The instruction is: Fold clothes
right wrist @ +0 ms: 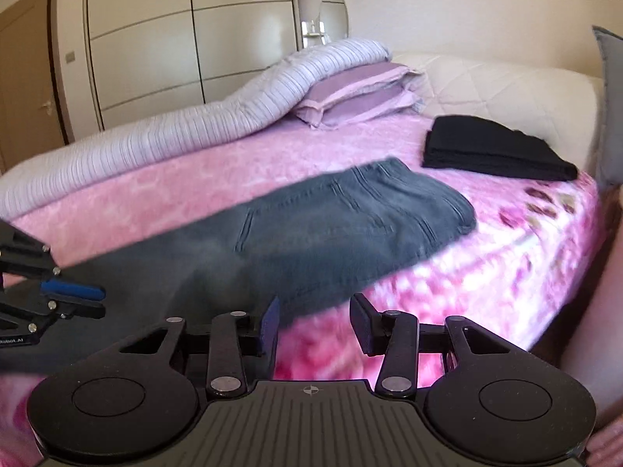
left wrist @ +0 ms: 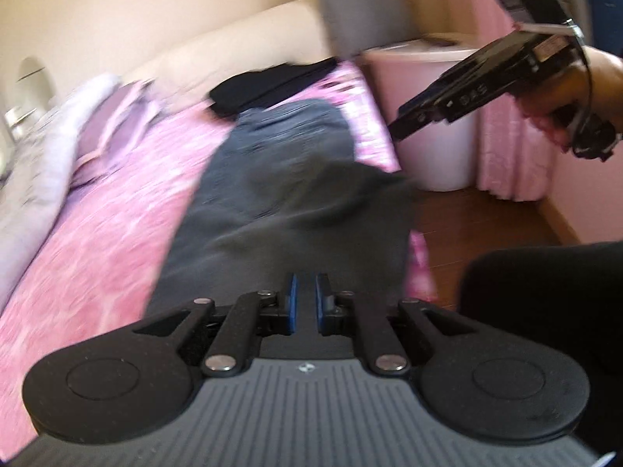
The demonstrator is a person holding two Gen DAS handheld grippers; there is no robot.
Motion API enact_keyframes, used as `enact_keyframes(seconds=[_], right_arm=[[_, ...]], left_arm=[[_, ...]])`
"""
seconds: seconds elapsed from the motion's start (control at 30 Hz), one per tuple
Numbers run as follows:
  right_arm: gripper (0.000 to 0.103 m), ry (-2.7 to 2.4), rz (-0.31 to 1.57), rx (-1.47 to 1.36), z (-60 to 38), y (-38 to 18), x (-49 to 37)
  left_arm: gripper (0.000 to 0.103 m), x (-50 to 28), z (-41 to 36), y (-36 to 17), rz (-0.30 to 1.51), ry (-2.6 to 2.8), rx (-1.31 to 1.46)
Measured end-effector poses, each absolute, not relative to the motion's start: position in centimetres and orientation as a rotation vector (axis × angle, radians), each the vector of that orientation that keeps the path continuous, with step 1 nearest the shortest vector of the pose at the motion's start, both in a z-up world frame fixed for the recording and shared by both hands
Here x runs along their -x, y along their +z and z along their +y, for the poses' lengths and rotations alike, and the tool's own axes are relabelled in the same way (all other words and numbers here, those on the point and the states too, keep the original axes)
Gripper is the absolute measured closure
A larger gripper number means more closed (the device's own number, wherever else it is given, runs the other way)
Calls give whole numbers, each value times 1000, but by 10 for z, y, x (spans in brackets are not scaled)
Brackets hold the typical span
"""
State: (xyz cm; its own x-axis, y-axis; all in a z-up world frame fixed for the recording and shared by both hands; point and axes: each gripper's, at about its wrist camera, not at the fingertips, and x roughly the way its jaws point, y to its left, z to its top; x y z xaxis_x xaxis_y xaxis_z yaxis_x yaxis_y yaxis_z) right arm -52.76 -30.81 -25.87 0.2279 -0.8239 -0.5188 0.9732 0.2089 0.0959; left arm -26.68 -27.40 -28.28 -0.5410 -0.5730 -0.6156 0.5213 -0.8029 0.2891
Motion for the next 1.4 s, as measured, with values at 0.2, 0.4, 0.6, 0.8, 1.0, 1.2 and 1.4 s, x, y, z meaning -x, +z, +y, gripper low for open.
enact_keyframes(seconds=[0.2,0.4,0.6,0.8,1.0,1.2,1.4], right_arm=[[58,-1246,595,-447,-391,-296,511],[58,-1202,484,-501,-378,-271,548],[58,-1257,354,-459,-392,-245,566],[58,-1084,716,-255,-422,-305,506],[58,-1078,708,-291,-413,-288,523],[58,-1134,553,-351,-411,-264,553],[58,-1184,580,-372,-458,-262,566]], left_arm=[[95,275,-293,-311,-46,-2244,-1096],[93,264,-314,-297,-29,-2240,-1036],[93,289,-362,-294,27,-2252,-961],[87,307,-378,-322,12,-2227,-1077],[88,282,-390,-314,25,-2099,-1095],[88,293,-384,-280,191,-2261,-856],[85,358,-359,-312,113,-2466,-969]])
